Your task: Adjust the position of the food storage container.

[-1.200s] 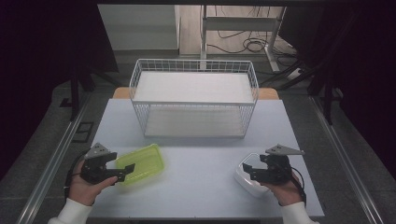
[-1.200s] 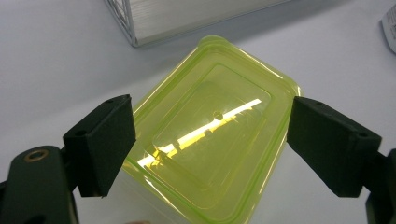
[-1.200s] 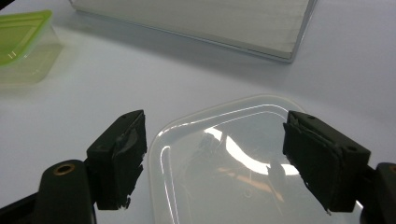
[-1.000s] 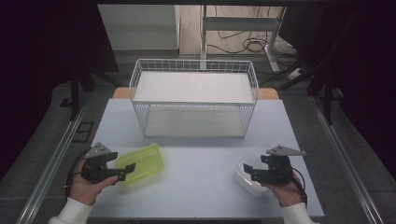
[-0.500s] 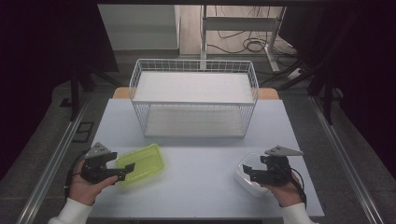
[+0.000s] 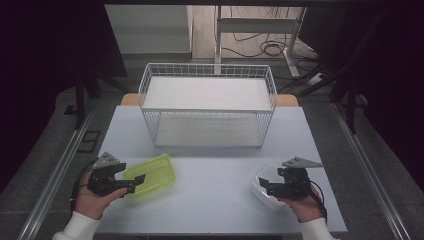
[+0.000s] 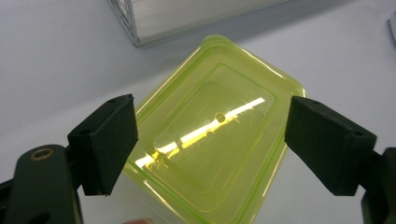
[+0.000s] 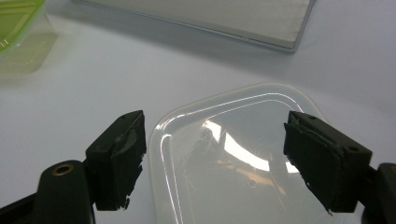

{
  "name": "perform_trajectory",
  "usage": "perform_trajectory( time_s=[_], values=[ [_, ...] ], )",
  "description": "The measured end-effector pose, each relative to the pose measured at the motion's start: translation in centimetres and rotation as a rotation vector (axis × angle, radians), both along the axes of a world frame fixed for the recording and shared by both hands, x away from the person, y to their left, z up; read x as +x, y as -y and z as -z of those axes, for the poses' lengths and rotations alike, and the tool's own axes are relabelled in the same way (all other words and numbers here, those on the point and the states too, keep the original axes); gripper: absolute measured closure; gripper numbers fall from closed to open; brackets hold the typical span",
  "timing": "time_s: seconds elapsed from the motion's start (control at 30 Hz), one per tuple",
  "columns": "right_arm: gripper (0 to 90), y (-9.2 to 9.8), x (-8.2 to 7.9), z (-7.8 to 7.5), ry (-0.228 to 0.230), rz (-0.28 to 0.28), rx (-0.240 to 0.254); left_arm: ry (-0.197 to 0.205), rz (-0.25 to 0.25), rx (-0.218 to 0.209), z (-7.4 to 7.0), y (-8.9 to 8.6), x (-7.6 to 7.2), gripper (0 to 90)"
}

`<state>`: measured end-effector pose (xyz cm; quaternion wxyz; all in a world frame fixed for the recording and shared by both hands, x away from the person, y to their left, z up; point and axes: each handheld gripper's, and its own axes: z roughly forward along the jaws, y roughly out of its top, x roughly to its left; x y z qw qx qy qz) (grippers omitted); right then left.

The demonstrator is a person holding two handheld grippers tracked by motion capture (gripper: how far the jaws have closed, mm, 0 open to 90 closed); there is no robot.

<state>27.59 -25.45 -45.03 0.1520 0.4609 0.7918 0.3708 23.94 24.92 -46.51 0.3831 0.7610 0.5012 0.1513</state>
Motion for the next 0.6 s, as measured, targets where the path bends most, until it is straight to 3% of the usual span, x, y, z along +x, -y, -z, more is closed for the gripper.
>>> perform_trajectory(
  time_s=[0.3, 0.4, 0.43, 0.6],
  values=[
    [21.2, 0.0, -0.5, 0.1, 0.0, 0.0, 0.002, 0.01, 0.012, 0.01, -0.7, 0.2, 1.0, 25.8],
    [21.2, 0.0, -0.7, 0.1, -0.001, 0.001, 0.002, 0.0, 0.013, 0.014, -0.8, 0.3, 1.4, 29.2],
    [21.2, -0.1, -0.8, 0.1, 0.0, 0.001, 0.001, -0.022, 0.009, 0.012, -0.6, 0.3, 1.7, 29.9],
    [21.2, -0.2, -0.9, 0.1, 0.003, 0.0, -0.002, -0.03, 0.017, 0.013, -0.5, 0.4, 2.3, 31.0]
  ],
)
